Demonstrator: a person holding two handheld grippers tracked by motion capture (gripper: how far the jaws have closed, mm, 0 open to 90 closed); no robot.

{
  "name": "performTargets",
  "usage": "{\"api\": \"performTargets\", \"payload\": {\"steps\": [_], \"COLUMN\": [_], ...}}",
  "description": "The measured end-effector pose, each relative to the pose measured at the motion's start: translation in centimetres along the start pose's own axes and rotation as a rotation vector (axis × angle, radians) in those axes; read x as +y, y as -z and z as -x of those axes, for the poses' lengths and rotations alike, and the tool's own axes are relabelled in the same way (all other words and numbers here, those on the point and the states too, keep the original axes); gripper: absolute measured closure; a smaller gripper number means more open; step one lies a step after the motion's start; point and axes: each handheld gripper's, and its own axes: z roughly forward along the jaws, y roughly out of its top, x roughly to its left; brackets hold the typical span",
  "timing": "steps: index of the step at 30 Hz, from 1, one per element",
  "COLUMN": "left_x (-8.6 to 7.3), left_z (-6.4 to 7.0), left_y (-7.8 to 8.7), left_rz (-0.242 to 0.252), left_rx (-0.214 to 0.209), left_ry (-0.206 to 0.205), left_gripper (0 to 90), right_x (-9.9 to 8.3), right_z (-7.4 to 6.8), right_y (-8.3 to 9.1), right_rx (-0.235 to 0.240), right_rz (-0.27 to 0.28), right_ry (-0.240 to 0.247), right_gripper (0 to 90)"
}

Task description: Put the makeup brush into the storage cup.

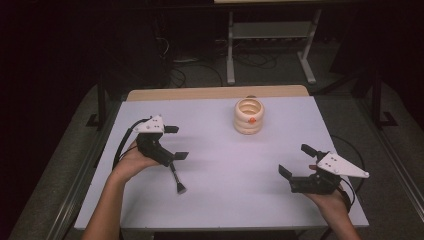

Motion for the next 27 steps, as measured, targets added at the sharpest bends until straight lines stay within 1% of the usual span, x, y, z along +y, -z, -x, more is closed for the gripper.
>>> {"api": "performTargets", "payload": {"steps": [5, 7, 9, 12, 16, 20, 21, 22, 24, 27], "left_x": [0.0, 0.0, 0.0, 0.1, 0.0, -0.2, -0.3, -0.3, -0.5, -0.7], "left_z": [-0.2, -0.3, -0.3, -0.3, -0.5, -0.6, -0.6, -0.6, -0.6, -0.6], "left_y": [-0.3, -0.5, -0.6, -0.9, -1.3, -1.8, -1.9, -2.0, -2.2, -2.3], "left_rz": [-0.046, -0.060, -0.075, -0.108, -0.171, -0.219, -0.223, -0.241, -0.276, -0.318], "left_rx": [-0.015, -0.028, -0.038, -0.055, -0.070, -0.077, -0.081, -0.080, -0.081, -0.085], "left_ry": [-0.012, -0.018, -0.014, -0.026, -0.050, -0.051, -0.043, -0.055, -0.059, -0.068], "left_gripper": [0.0, 0.0, 0.0, 0.0, 0.0, 0.0, 0.0, 0.0, 0.0, 0.0], "right_x": [0.0, 0.0, 0.0, 0.0, 0.0, 0.0, 0.0, 0.0, 0.0, 0.0], "right_z": [0.1, 0.1, 0.2, 0.2, 0.2, 0.2, 0.2, 0.2, 0.2, 0.3], "right_y": [0.1, 0.2, 0.3, 0.3, 0.4, 0.5, 0.5, 0.5, 0.5, 0.5], "right_rx": [-0.002, -0.005, -0.008, -0.010, -0.010, -0.008, -0.010, -0.011, -0.012, -0.014], "right_rz": [0.001, 0.002, 0.005, 0.007, 0.005, 0.004, 0.003, 0.003, 0.005, 0.006], "right_ry": [0.000, 0.000, -0.002, -0.005, -0.001, -0.004, -0.003, -0.005, -0.006, -0.001], "right_gripper": [0.0, 0.0, 0.0, 0.0, 0.0, 0.0, 0.0, 0.0, 0.0, 0.0]}}
